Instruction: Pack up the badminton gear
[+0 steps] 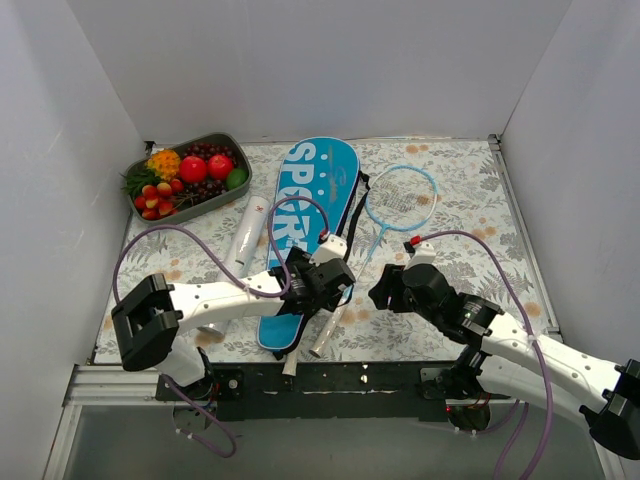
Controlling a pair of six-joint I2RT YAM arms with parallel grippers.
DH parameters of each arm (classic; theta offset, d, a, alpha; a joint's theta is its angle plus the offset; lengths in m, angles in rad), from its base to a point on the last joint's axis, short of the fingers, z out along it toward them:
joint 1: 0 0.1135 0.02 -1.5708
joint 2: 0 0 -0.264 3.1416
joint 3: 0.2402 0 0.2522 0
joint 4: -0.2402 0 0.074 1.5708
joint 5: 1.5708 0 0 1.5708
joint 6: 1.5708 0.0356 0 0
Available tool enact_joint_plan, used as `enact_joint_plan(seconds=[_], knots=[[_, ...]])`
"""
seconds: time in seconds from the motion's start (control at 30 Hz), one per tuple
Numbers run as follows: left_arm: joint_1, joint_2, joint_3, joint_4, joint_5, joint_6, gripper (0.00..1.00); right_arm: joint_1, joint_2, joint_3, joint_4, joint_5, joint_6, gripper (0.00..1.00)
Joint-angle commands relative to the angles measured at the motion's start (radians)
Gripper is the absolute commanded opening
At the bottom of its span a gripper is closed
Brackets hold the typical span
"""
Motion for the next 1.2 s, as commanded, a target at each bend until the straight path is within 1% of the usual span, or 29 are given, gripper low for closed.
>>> enact_joint_plan(seconds=[0.0,0.17,0.33,0.4,0.5,0.53,0.6,0.8,1.0,1.17], knots=[[-0.004,-0.075,0.030,0.020,0.042,0.019,0.98,0.000,0.016,0.015,0.010,-0.005,-0.022,0.63],[-0.005,-0.058,0.023,-0.004,0.022,0.015,0.98,0.000,0.020,0.011,0.017,-0.009,-0.014,0.63],[0.012,-0.062,-0.005,0.017,0.024,0.027,0.98,0.000,0.023,0.005,0.022,-0.012,-0.012,0.61],[0.032,-0.073,-0.015,0.036,0.036,0.044,0.98,0.000,0.028,0.003,0.022,-0.014,-0.014,0.59],[0.065,-0.091,-0.040,0.063,0.065,0.059,0.94,0.000,0.031,0.002,0.024,-0.014,-0.015,0.56],[0.082,-0.094,-0.046,0.068,0.074,0.068,0.91,0.000,0.034,0.002,0.025,-0.015,-0.014,0.56],[0.095,-0.099,-0.062,0.083,0.090,0.073,0.89,0.000,0.037,0.003,0.028,-0.015,-0.015,0.54],[0.113,-0.093,-0.089,0.117,0.124,0.091,0.86,0.000,0.053,0.002,0.039,-0.017,-0.014,0.53],[0.113,-0.068,-0.085,0.131,0.164,0.091,0.84,0.000,0.059,-0.006,0.048,-0.018,-0.008,0.53],[0.115,-0.058,-0.089,0.140,0.168,0.095,0.84,0.000,0.063,-0.014,0.053,-0.023,-0.005,0.52]])
